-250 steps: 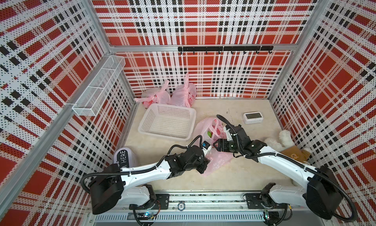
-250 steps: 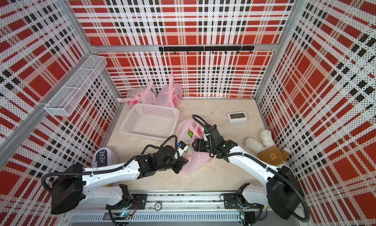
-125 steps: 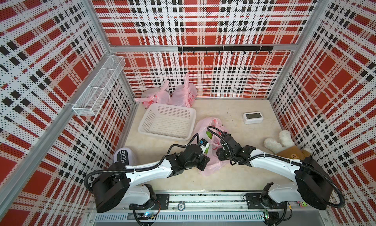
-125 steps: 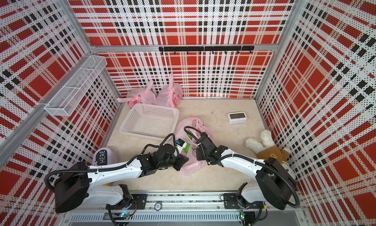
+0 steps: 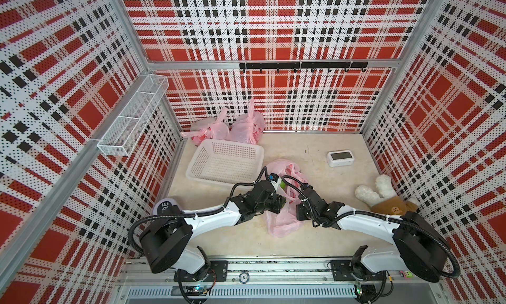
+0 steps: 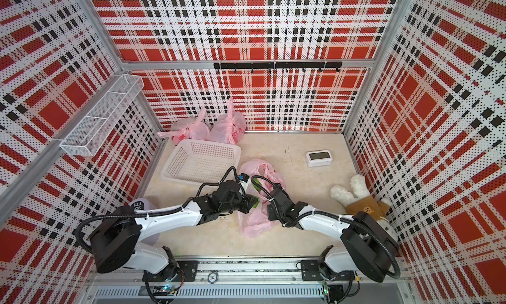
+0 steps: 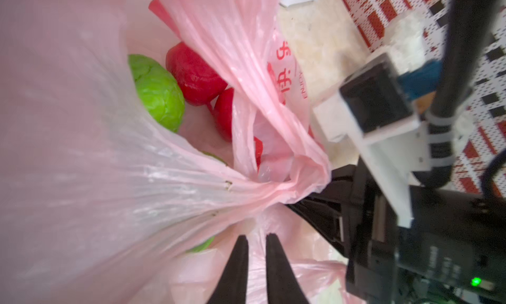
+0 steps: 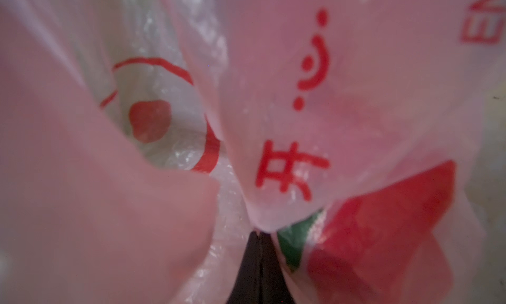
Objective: Untie the knot of a plastic bag & take out the apple
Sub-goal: Untie the plastic bag at the center of the board.
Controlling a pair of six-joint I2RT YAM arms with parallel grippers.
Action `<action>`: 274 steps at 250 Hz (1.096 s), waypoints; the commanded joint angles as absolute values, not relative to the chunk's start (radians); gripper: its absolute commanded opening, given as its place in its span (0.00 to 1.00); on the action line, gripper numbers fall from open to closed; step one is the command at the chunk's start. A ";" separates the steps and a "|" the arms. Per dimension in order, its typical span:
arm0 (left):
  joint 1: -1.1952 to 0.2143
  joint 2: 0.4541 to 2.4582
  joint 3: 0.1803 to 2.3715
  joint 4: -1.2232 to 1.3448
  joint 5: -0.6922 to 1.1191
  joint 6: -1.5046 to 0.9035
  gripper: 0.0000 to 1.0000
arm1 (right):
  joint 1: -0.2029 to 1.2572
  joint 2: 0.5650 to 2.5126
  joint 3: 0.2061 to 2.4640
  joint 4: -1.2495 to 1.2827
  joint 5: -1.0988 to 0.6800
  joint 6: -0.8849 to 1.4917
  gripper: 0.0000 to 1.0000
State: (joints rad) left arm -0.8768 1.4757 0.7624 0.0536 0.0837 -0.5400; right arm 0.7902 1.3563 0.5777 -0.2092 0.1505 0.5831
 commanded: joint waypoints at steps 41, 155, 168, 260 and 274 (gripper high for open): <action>-0.864 1.520 0.805 0.003 -0.067 -0.588 0.50 | 0.792 1.330 0.530 -0.165 0.137 0.560 0.00; -0.867 1.693 0.921 -0.009 -0.043 -0.561 0.70 | 0.792 1.392 0.520 -0.092 0.056 0.545 0.00; -0.865 1.713 0.939 -0.008 -0.045 -0.565 0.71 | 0.793 1.397 0.518 -0.092 0.047 0.543 0.00; -0.742 1.708 0.944 0.049 -0.041 -0.623 0.61 | 0.791 1.271 0.446 -0.207 0.113 0.553 0.00; -0.718 1.698 0.934 0.051 -0.038 -0.632 0.62 | 0.792 1.253 0.435 -0.214 0.117 0.558 0.00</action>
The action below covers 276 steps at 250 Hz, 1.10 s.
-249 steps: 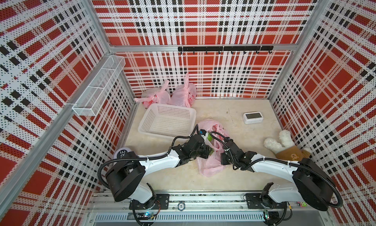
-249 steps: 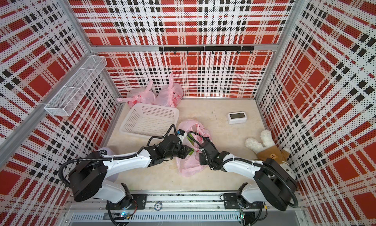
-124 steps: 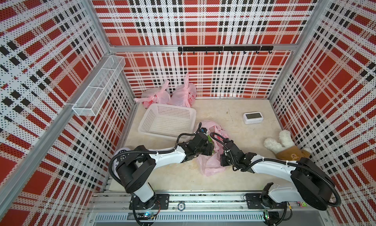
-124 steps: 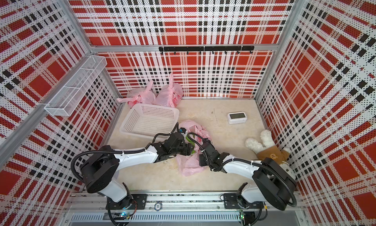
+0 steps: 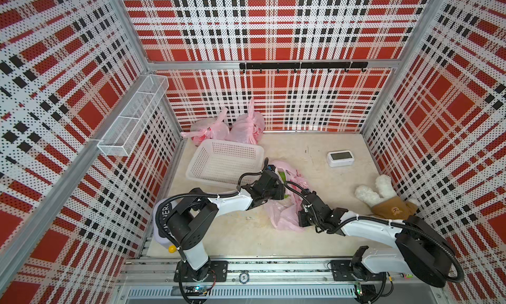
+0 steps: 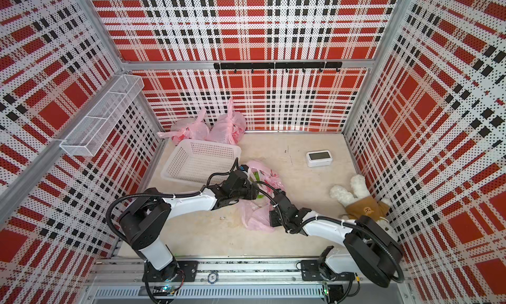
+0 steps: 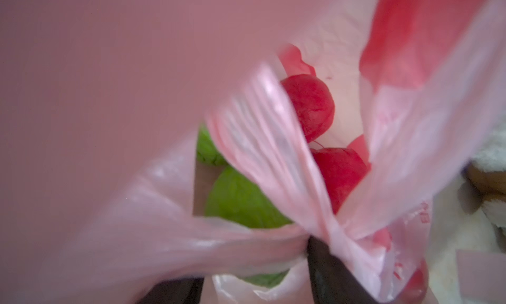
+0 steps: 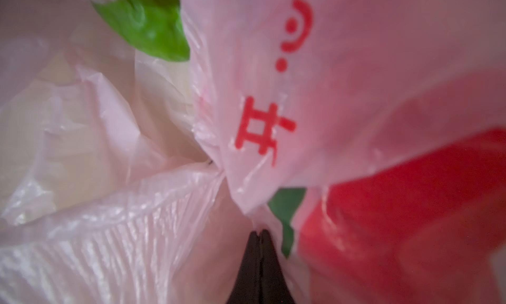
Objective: Untie the knot of a plastic bag & take out the apple
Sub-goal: Untie the plastic bag at the center of the board.
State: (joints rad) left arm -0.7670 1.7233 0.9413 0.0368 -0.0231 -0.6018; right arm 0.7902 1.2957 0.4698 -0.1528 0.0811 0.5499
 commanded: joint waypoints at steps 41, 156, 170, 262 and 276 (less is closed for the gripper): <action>-0.675 1.635 0.882 0.120 0.019 -0.643 0.61 | 0.791 1.231 0.445 -0.224 0.115 0.570 0.00; -0.799 1.271 0.691 0.011 -0.026 -0.514 0.46 | 0.793 1.099 0.604 -0.357 0.137 0.521 0.39; -0.823 1.242 0.697 -0.044 -0.051 -0.500 0.46 | 0.794 1.107 0.610 -0.356 0.130 0.515 0.38; -0.958 1.280 0.750 -0.154 -0.089 -0.519 0.15 | 0.793 1.180 0.555 -0.229 0.077 0.555 0.33; -0.970 1.339 0.767 -0.130 -0.089 -0.536 0.14 | 0.794 1.194 0.555 -0.220 0.070 0.555 0.32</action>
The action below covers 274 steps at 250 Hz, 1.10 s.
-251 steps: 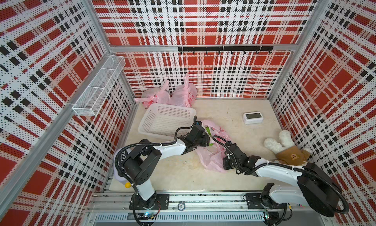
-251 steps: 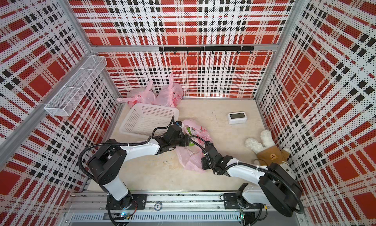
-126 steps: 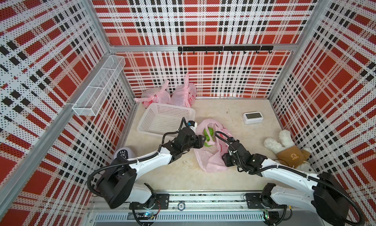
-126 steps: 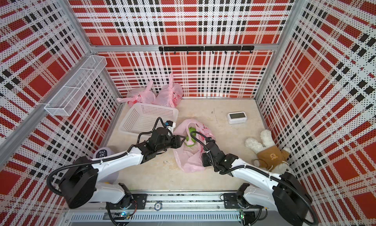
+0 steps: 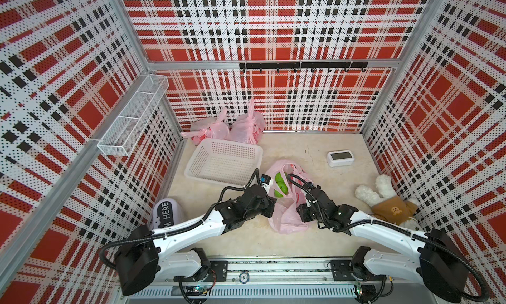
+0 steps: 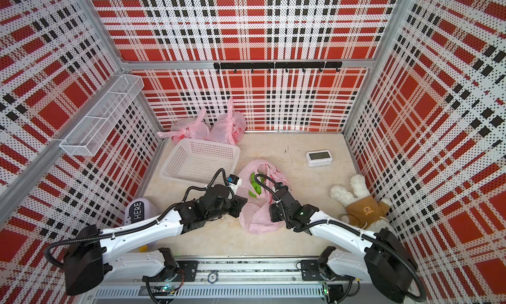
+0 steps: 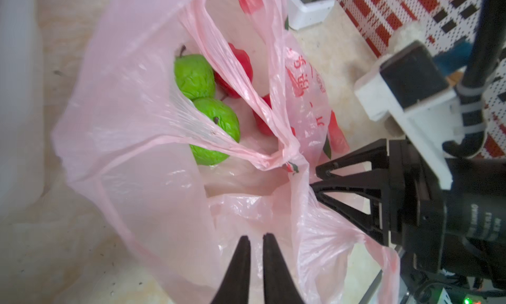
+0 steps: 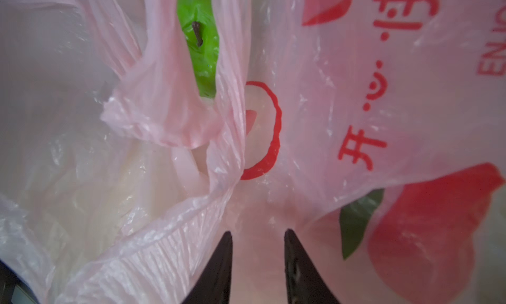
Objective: Untie the knot of a plastic bag & take out the apple
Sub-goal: Untie the plastic bag at the center of the board.
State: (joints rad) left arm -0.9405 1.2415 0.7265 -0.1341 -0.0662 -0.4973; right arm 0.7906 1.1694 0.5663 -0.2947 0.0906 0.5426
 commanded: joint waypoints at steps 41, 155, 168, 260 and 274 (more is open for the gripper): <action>-0.976 1.525 0.863 -0.072 -0.076 -0.553 0.17 | 0.794 1.217 0.532 -0.204 0.060 0.569 0.30; -0.914 1.741 1.049 -0.048 -0.191 -0.601 0.64 | 0.794 1.205 0.428 -0.154 0.042 0.606 0.25; -0.907 1.748 1.066 -0.054 -0.203 -0.603 0.66 | 0.793 1.207 0.419 -0.145 0.033 0.609 0.25; -0.851 1.854 1.225 -0.252 -0.323 -0.593 0.85 | 0.792 1.214 0.406 -0.139 0.031 0.599 0.23; -0.838 1.864 1.222 -0.257 -0.324 -0.596 0.85 | 0.794 1.208 0.404 -0.143 0.034 0.597 0.23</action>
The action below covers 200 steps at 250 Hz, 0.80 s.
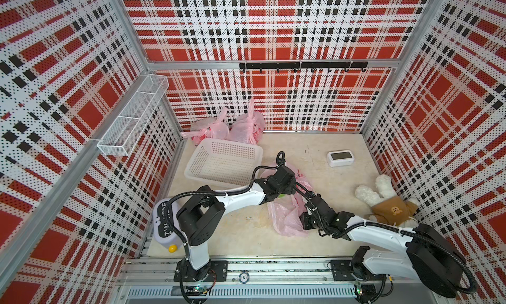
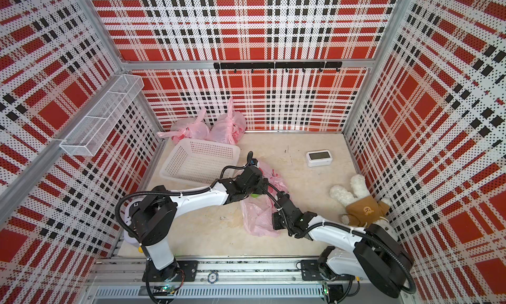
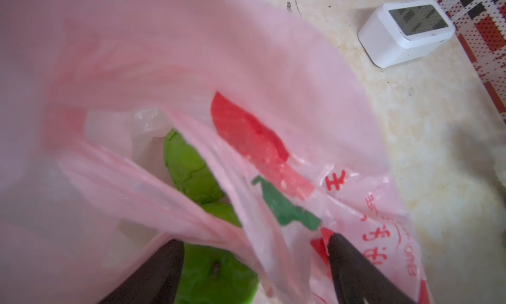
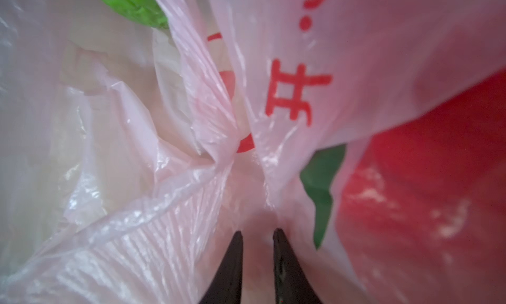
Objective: Untie the knot of a plastic bag & take out the apple
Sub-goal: Untie the plastic bag at the center of the board, then pick up the apple from the plastic bag.
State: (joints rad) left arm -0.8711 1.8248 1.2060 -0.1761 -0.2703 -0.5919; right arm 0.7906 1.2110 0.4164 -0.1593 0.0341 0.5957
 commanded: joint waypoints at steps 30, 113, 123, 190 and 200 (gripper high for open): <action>-0.821 1.853 1.178 -0.228 -0.311 -0.605 0.84 | 0.792 1.188 0.398 -0.160 0.047 0.598 0.23; -0.767 1.881 1.106 -0.072 -0.044 -0.547 0.84 | 0.793 1.102 0.497 -0.284 0.134 0.518 0.46; -0.760 1.909 1.133 -0.098 -0.032 -0.544 0.85 | 0.792 1.096 0.514 -0.298 0.140 0.505 0.49; -0.775 1.962 1.201 -0.180 0.061 -0.500 0.71 | 0.774 1.184 0.627 -0.261 0.119 0.459 0.59; -0.779 1.946 1.191 -0.168 0.093 -0.486 0.69 | 0.774 1.224 0.639 -0.232 0.112 0.452 0.59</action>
State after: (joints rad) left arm -0.7582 1.9537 1.2091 -0.1310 -0.0124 -0.5243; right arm 0.7780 1.1397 0.5896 -0.2985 0.1169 0.4908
